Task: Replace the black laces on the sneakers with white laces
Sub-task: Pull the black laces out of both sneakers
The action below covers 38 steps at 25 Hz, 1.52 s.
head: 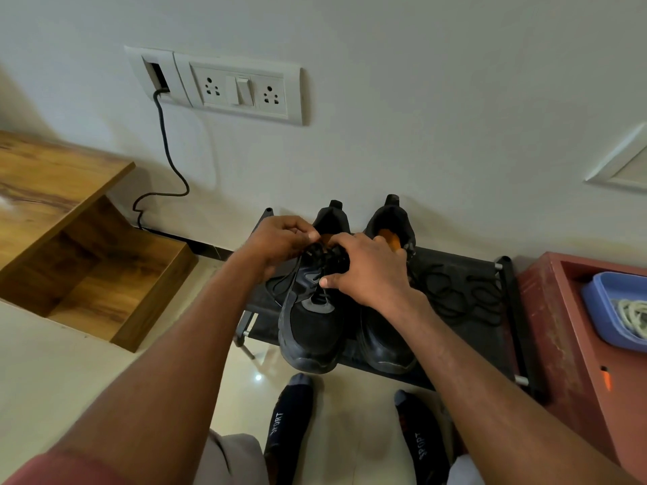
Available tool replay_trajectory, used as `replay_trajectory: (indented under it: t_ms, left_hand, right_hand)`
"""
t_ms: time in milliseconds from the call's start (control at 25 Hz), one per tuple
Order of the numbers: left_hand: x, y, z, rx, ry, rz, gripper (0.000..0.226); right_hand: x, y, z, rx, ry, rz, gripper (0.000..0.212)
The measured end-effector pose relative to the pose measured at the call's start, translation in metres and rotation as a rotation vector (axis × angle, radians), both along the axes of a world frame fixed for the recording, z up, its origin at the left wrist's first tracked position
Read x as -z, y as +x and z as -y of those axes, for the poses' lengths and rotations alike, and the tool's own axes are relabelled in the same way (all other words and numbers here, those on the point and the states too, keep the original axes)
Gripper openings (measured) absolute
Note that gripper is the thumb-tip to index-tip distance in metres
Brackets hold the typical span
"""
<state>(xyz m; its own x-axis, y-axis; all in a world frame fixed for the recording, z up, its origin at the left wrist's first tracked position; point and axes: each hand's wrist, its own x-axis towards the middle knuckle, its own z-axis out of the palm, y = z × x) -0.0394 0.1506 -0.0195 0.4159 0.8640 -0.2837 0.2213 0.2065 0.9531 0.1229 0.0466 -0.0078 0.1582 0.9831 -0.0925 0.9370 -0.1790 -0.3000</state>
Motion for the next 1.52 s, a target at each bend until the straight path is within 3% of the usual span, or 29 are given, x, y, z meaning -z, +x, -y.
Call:
replay_trajectory:
  t_ms: [80,240,320,520,640,760,800,880,1040,1200,1280,1320,1360,1440,1520]
  left_hand:
    - [-0.001,0.0,-0.002,0.006,-0.014,-0.035,0.01]
    - [-0.003,0.006,-0.004,0.225,0.369,-0.352,0.018]
    - [-0.005,0.012,-0.003,0.203,0.429,-0.36,0.016]
    - [-0.022,0.015,0.001,0.01,0.148,-0.094,0.021]
    - [-0.046,0.023,0.005,-0.096,-0.023,0.2,0.025]
    - [-0.087,0.019,0.007,-0.194,0.102,0.612,0.016]
    - [-0.095,0.015,0.008,-0.228,0.173,0.665,0.015]
    - [-0.09,0.005,0.007,-0.375,0.264,0.457,0.019]
    - [-0.041,-0.014,-0.011,-0.659,0.297,-0.325,0.017]
    - [-0.014,-0.026,-0.016,-0.334,0.396,-0.807,0.016]
    - [-0.007,-0.023,-0.012,-0.134,0.469,-0.85,0.017]
    - [-0.008,-0.019,-0.01,-0.054,0.505,-0.805,0.022]
    - [-0.012,-0.014,-0.007,0.021,0.521,-0.731,0.026]
    - [-0.021,-0.004,-0.002,0.165,0.534,-0.608,0.022]
    - [-0.023,0.004,0.002,0.292,0.553,-0.602,0.018]
  right_hand:
    - [0.0,0.001,0.0,0.01,0.01,-0.019,0.077]
    - [0.0,0.001,0.0,-0.005,0.028,0.043,0.079]
    - [0.0,0.001,0.0,-0.011,0.031,0.046,0.08]
    - [-0.002,0.004,-0.001,-0.012,0.004,0.03,0.083]
    - [-0.001,0.004,0.001,-0.012,-0.004,0.019,0.085]
    - [0.001,0.004,0.001,-0.033,-0.002,0.029,0.081]
    - [0.001,0.004,0.0,-0.032,-0.001,0.021,0.08]
    - [0.002,0.002,-0.001,-0.009,0.021,-0.062,0.072]
    - [0.0,-0.007,-0.002,0.074,0.213,-0.334,0.018]
    - [-0.029,-0.005,-0.006,0.304,0.357,-1.073,0.031]
    - [-0.044,0.007,-0.002,0.428,0.554,-1.341,0.023]
    - [-0.049,0.014,0.0,0.49,0.657,-1.372,0.019]
    - [-0.052,0.022,0.002,0.558,0.731,-1.297,0.017]
    - [-0.052,0.04,0.008,0.657,0.718,-0.833,0.013]
    - [-0.046,0.054,0.018,0.63,0.464,-0.326,0.012]
